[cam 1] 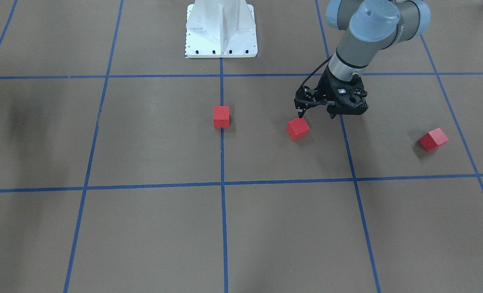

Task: Form red blocks into L shape at center
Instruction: 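Lower the left gripper over the red cube left of center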

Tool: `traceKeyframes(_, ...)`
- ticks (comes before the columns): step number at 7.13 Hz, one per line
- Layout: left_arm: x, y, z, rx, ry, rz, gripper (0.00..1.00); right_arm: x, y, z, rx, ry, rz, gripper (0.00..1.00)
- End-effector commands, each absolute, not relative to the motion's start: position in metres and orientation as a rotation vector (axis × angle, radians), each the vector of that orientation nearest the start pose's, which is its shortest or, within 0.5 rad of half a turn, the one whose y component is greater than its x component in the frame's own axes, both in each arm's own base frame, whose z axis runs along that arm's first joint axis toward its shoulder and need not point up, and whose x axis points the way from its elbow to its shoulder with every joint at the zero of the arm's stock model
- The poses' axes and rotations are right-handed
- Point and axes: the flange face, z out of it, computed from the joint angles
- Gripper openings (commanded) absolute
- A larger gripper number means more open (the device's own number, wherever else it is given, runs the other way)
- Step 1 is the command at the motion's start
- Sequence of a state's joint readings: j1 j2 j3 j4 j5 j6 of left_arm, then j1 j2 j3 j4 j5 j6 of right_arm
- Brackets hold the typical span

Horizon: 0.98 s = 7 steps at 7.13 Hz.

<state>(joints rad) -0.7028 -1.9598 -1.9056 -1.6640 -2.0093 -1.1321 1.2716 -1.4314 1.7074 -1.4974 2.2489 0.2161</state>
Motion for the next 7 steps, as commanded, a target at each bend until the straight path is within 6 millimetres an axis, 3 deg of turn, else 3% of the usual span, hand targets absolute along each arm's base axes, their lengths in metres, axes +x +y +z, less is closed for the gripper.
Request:
traceKeyframes(1,0.425,-0.431,0.292,0.018,0.874,-0.139,1.0,-0.096,-0.552,0.517,0.153,-0.735,-0.197,1.0)
traceKeyframes(2,0.447,-0.414,0.297,-0.031,0.861,-0.157,1.0,-0.097,-0.552,0.516,0.154,-0.735,-0.199,1.0)
traceKeyframes(3,0.457,-0.41,0.304,-0.039,0.842,-0.165,1.0,-0.097,-0.552,0.517,0.152,-0.735,-0.198,1.0)
traceKeyframes(7,0.493,-0.43,0.317,-0.062,0.796,-0.154,1.0,-0.097,-0.55,0.516,0.154,-0.739,-0.198,1.0)
